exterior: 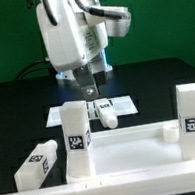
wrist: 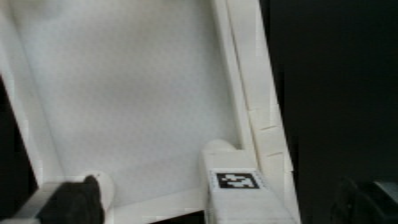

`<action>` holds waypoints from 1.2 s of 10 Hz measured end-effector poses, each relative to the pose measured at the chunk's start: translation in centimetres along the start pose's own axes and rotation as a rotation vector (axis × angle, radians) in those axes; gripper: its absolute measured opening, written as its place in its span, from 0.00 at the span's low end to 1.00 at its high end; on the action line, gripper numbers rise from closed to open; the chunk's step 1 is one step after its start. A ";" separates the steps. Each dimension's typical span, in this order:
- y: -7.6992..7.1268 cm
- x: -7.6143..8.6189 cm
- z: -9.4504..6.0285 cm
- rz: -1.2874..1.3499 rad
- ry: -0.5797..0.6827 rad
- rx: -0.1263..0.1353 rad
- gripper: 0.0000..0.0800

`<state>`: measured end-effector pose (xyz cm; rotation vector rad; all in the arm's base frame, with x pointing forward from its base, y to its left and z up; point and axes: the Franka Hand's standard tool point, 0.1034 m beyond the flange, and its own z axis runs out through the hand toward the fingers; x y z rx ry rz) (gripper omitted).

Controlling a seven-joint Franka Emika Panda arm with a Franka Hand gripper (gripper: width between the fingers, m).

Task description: Assemble desk

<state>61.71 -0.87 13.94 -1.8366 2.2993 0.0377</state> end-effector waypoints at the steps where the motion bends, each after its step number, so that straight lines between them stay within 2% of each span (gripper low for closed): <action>1: 1.8 -0.6 0.9 -0.019 0.008 -0.008 0.81; 2: 4.1 -0.7 2.4 -0.043 0.023 -0.030 0.81; 3: 5.7 -0.6 4.1 -0.055 0.037 -0.068 0.81; 4: 6.1 -1.1 4.8 -0.017 0.044 -0.096 0.81; 5: 5.8 -2.1 4.6 -0.013 0.045 -0.103 0.81; 8: 5.9 -1.9 4.9 -0.037 0.040 -0.099 0.81; 9: 7.3 -1.6 5.9 -0.046 0.062 -0.083 0.81; 10: 10.1 -1.0 7.6 -0.058 0.092 -0.098 0.81; 11: 11.6 -1.0 9.1 -0.065 0.113 -0.123 0.81; 12: 12.3 -0.9 10.6 -0.076 0.135 -0.128 0.81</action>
Offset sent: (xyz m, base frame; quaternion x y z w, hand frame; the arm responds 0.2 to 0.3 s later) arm -0.0200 0.0113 -0.0479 -0.0725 0.0455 -0.0260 0.9960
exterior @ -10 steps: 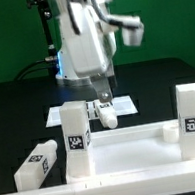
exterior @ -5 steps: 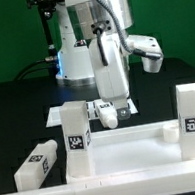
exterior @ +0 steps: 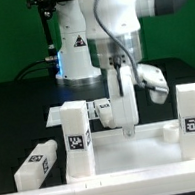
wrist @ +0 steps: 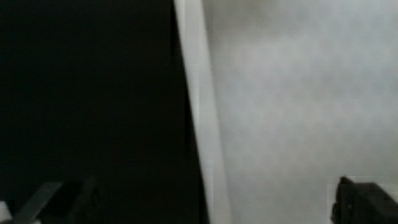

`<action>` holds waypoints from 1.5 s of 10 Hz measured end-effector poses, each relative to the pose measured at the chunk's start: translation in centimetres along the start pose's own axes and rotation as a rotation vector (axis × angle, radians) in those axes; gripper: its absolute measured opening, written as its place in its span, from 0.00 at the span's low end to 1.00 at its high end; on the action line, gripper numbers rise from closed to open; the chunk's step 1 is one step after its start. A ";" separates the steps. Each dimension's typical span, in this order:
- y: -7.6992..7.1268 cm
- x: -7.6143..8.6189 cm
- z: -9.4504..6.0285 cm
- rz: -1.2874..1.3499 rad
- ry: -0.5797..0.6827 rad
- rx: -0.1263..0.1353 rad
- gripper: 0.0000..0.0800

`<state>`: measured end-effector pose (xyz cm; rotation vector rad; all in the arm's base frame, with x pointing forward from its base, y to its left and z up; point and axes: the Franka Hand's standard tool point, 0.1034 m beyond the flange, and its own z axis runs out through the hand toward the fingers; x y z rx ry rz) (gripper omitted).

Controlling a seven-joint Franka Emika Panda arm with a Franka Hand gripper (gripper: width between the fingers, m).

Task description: Assemble desk

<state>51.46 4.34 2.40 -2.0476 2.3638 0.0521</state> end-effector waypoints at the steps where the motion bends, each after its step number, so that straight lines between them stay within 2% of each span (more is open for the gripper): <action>1: 0.6 -0.2 1.1 -0.010 0.015 -0.010 0.81; 2: 0.8 -0.8 1.8 -0.021 0.027 -0.015 0.81; 5: 0.9 -1.1 1.9 -0.034 0.026 -0.015 0.77; 6: 0.9 -1.1 1.9 -0.035 0.026 -0.015 0.55; 7: 0.9 -1.1 1.9 -0.036 0.026 -0.015 0.55; 8: 0.9 -1.1 1.9 -0.036 0.026 -0.015 0.30; 9: 0.9 -1.1 1.9 -0.037 0.026 -0.015 0.09; 10: 0.6 -1.1 1.4 -0.070 0.022 -0.015 0.09; 12: 0.2 -1.3 -0.8 -0.083 -0.004 -0.026 0.07; 14: 0.1 -1.2 -3.3 -0.280 -0.011 -0.019 0.07; 15: 0.1 -1.4 -3.8 -0.399 0.000 -0.021 0.07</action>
Offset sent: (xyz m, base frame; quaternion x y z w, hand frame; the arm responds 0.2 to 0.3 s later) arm 0.0000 0.0000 0.0000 0.0000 0.0000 0.0000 1.0000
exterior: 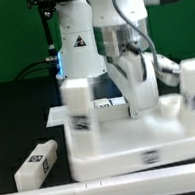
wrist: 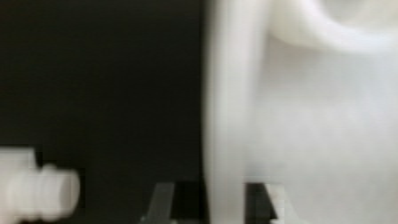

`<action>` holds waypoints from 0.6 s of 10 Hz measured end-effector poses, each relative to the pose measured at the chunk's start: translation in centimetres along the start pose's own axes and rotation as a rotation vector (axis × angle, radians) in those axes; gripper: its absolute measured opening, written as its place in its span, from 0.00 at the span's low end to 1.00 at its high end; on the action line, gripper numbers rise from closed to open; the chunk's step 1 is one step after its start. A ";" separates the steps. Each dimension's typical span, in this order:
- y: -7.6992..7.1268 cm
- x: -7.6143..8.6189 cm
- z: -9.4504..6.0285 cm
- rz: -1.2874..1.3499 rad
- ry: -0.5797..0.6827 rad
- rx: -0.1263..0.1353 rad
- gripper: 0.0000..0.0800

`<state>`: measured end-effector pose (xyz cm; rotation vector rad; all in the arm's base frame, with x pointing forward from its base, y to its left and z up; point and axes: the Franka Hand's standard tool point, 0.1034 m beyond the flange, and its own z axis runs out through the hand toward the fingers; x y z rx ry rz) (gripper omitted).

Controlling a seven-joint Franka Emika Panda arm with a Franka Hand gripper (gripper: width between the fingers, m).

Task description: Assemble desk

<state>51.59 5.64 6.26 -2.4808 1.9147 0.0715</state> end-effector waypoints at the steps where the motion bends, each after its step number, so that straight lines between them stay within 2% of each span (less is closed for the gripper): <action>1: 0.2 0.1 0.4 -0.064 0.000 -0.007 0.07; 4: 0.2 0.5 0.2 -0.359 -0.005 -0.014 0.07; 5: -1.3 2.1 -1.4 -0.520 -0.010 0.004 0.07; 6: -2.4 3.1 -1.9 -0.767 0.041 0.049 0.07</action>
Offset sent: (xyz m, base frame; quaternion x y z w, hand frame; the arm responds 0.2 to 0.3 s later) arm 0.0000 0.0000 0.0000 0.0000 0.0000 -0.1938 0.9810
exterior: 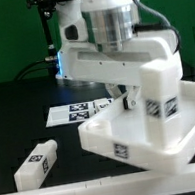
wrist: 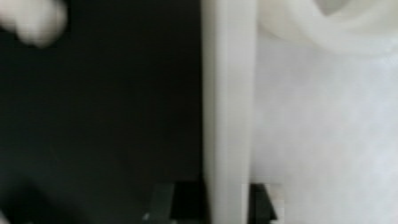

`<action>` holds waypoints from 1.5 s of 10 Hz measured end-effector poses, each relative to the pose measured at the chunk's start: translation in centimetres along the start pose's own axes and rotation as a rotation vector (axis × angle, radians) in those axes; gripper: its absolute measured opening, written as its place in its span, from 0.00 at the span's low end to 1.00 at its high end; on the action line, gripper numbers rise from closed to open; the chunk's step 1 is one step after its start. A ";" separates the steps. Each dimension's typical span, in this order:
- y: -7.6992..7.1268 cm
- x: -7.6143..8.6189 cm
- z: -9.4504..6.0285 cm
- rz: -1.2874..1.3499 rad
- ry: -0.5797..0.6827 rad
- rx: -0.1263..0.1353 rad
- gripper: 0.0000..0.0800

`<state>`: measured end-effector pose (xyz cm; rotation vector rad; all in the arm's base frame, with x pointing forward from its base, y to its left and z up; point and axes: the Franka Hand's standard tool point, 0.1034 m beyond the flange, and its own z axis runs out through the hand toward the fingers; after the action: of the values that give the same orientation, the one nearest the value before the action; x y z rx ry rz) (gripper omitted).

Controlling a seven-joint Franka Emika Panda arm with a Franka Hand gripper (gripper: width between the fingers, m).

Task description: Assemble desk

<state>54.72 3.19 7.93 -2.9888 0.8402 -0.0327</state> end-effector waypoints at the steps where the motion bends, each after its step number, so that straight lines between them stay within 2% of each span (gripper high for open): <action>1: 0.0 -0.1 0.2 -0.181 0.013 0.000 0.07; 4: 0.5 0.0 0.4 -0.382 0.003 -0.011 0.07; 6: 0.4 3.0 -0.7 -0.739 0.024 -0.023 0.07; 7: 0.4 3.6 -1.0 -0.869 0.026 -0.020 0.07; 8: 0.3 3.6 -1.0 -1.012 0.029 -0.034 0.07; 12: 1.2 3.9 -0.7 -1.191 0.013 -0.064 0.07; 13: 1.2 5.6 -1.0 -1.397 0.001 -0.087 0.07; 14: 0.8 7.3 -1.1 -1.555 -0.025 -0.094 0.07; 15: 0.7 7.9 -1.1 -1.663 -0.037 -0.089 0.07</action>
Offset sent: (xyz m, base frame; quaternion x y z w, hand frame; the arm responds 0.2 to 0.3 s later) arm 0.0000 0.0000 0.0000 0.0000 0.0000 -0.1938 0.9810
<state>61.09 -1.52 9.12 -2.7148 -1.6928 0.0181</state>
